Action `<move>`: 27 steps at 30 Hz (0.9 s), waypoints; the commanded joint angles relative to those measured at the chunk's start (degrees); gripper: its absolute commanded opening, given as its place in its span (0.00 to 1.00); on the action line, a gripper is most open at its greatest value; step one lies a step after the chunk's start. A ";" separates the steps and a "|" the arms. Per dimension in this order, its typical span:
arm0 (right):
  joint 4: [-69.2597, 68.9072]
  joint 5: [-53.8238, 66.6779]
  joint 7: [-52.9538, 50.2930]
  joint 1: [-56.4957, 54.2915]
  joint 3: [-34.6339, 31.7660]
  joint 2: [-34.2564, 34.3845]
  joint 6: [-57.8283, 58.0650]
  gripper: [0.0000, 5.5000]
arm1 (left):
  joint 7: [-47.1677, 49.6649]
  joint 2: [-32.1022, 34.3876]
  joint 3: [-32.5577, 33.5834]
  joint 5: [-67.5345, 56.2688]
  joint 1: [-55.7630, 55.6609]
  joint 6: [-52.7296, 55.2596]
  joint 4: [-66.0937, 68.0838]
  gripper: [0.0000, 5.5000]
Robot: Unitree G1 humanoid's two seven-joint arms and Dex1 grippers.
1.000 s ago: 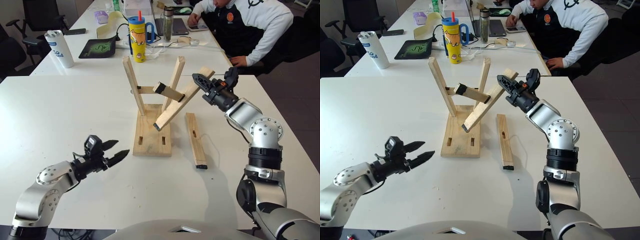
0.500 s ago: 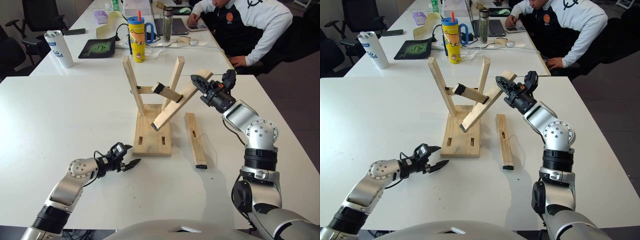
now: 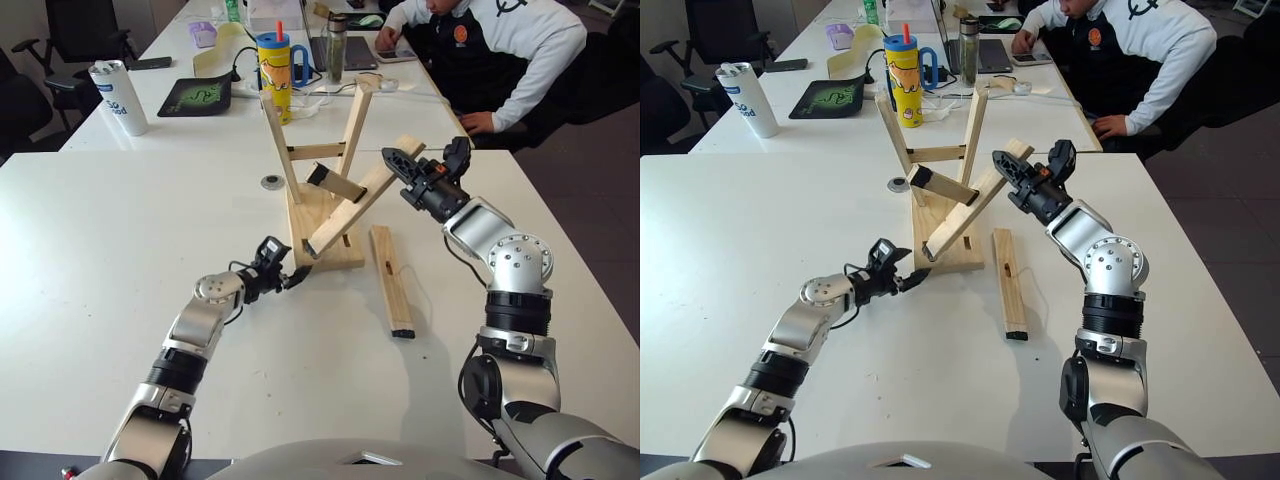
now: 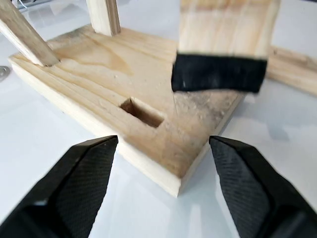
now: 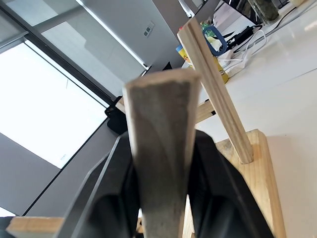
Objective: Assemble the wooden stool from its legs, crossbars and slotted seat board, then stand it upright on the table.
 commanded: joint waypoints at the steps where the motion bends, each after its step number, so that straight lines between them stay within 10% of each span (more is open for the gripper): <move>1: 0.78 -1.04 0.30 -2.08 -1.23 0.55 -1.28 0.19 | 1.31 -3.01 1.11 0.18 -4.91 -2.43 5.75 0.62; 27: 1.13 -30.35 -1.49 1.97 7.30 0.32 -16.98 0.19 | 4.15 -1.17 9.17 -6.09 8.96 2.05 -16.60 0.62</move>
